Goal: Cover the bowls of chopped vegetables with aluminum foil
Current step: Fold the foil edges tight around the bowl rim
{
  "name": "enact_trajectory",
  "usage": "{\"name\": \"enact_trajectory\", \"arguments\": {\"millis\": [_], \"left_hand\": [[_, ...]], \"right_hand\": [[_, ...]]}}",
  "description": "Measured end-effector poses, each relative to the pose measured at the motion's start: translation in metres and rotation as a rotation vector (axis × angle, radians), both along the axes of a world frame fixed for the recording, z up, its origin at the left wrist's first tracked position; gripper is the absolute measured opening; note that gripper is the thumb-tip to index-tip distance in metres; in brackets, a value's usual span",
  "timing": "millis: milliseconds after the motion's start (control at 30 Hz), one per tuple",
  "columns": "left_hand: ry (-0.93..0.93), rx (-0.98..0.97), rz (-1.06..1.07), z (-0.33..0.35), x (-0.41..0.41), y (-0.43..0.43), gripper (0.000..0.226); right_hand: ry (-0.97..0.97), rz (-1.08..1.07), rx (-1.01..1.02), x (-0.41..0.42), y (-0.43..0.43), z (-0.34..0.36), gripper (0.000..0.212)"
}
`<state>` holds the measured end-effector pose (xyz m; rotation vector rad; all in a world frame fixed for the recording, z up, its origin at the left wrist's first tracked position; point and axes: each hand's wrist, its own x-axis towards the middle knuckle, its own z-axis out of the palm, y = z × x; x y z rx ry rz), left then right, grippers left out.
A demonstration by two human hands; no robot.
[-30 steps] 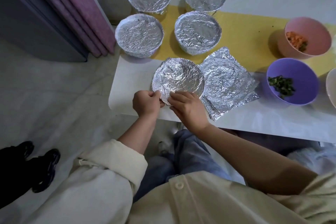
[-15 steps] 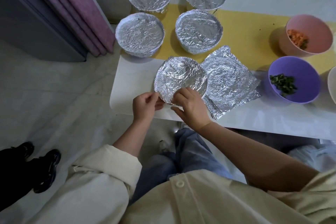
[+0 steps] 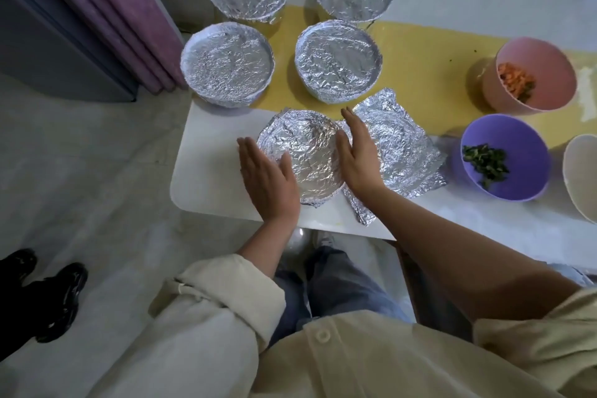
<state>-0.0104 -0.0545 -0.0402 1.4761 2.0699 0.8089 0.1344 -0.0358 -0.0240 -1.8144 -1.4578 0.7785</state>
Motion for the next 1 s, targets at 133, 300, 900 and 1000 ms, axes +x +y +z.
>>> {"name": "enact_trajectory", "arguments": {"millis": [133,300,900,1000], "left_hand": [[-0.141,0.086,0.102,-0.011,0.006,0.004,0.054],[-0.323,0.139,0.259,-0.012,0.010,0.006,0.039],[-0.711,-0.067,0.376,-0.005,-0.001,0.010,0.032],[-0.573,0.061,0.355,-0.003,-0.006,0.011,0.043]], "right_hand": [[0.084,0.006,-0.059,-0.001,0.014,-0.010,0.040],[0.214,-0.147,-0.045,-0.004,0.021,-0.022,0.033],[-0.024,-0.021,0.080,-0.002,0.018,-0.020,0.038],[0.013,-0.035,0.037,0.011,0.027,-0.011,0.039]]}}
